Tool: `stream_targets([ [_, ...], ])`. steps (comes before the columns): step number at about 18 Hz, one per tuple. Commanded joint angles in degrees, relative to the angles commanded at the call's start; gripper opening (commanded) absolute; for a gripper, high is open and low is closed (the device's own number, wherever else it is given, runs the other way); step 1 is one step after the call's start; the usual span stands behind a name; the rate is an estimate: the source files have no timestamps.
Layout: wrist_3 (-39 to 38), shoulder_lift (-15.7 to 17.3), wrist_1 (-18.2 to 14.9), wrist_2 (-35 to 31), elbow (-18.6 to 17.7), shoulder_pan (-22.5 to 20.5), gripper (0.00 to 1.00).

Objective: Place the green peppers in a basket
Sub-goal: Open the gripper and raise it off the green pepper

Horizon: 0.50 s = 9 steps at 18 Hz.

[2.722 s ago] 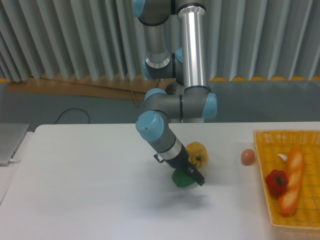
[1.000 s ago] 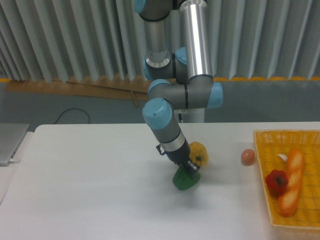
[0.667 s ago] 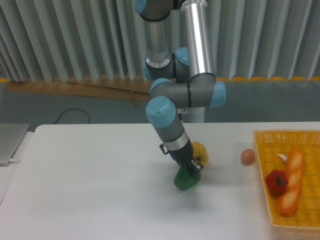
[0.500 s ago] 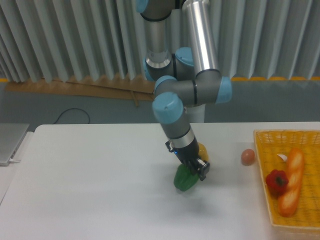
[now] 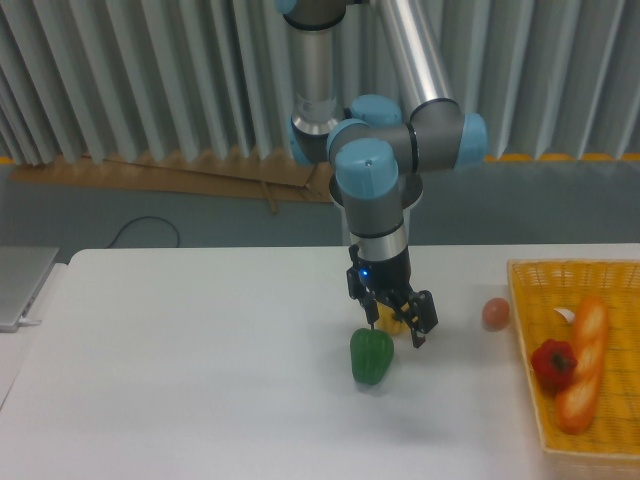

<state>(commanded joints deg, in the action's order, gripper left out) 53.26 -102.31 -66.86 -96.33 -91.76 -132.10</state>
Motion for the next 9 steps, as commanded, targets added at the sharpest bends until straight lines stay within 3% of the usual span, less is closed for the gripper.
stream_targets([
  [2,-0.2,2.1,-2.7,0.4,1.1,0.3,1.00],
  [5,-0.7,2.6,-3.0,1.8,0.6,0.5,1.00],
  [9,-4.3,1.9,-4.2,1.2,-2.8,3.7,1.00],
])
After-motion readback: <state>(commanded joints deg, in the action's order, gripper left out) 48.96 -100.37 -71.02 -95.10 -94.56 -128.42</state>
